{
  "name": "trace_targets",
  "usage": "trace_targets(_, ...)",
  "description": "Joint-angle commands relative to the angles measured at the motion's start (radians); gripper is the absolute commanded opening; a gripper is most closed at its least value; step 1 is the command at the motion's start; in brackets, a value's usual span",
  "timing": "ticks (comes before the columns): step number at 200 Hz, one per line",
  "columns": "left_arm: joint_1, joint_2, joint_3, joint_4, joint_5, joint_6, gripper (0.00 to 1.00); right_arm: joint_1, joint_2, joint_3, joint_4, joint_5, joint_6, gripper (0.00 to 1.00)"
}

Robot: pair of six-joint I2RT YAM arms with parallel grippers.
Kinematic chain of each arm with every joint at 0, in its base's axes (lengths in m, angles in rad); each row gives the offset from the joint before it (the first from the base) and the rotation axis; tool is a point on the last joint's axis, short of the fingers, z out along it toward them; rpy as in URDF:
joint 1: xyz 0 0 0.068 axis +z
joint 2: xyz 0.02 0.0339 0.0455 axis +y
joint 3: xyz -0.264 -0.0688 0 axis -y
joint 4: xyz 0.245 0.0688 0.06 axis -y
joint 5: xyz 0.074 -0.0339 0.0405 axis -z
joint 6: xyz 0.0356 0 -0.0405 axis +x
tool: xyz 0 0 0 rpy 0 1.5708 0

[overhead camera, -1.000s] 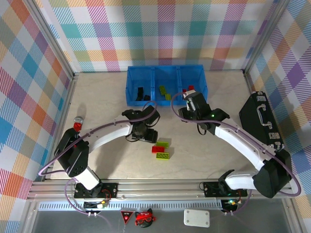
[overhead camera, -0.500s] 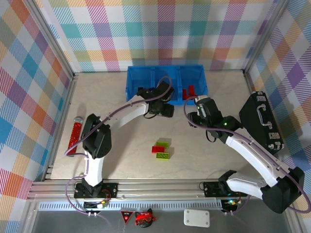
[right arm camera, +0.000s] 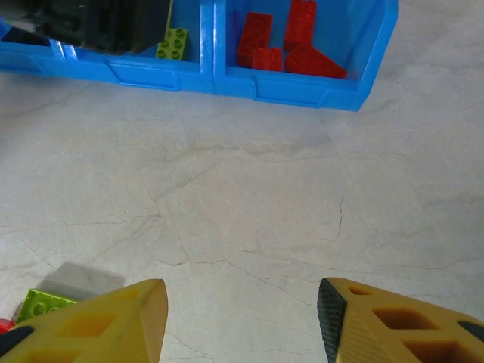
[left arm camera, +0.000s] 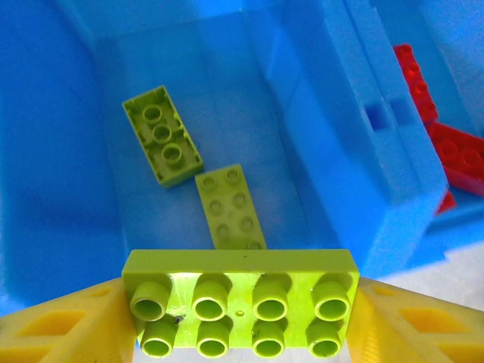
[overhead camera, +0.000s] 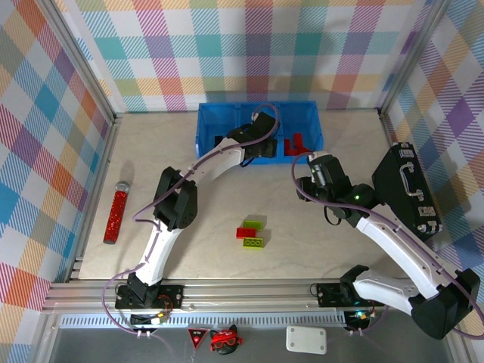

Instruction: Sort the legos into containers by color

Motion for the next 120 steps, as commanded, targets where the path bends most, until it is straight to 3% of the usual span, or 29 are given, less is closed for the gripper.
trace_targets(1,0.009,0.049,0.048,0.079,-0.037,0.048,0.68,-0.007,-0.018,-0.009,-0.025,0.003,0.023,0.57)
trace_targets(54,0.019,0.14,0.071,0.188,-0.042,0.099,0.7,-0.007,-0.032,-0.034,-0.03,-0.003,0.037,0.57)
trace_targets(84,0.032,0.149,0.003,0.318,0.085,0.175,0.7,-0.007,-0.041,-0.037,-0.04,0.0,0.035,0.57)
trace_targets(120,0.059,0.151,-0.037,0.418,0.134,0.207,0.73,-0.007,-0.049,-0.046,-0.049,0.002,0.041,0.57)
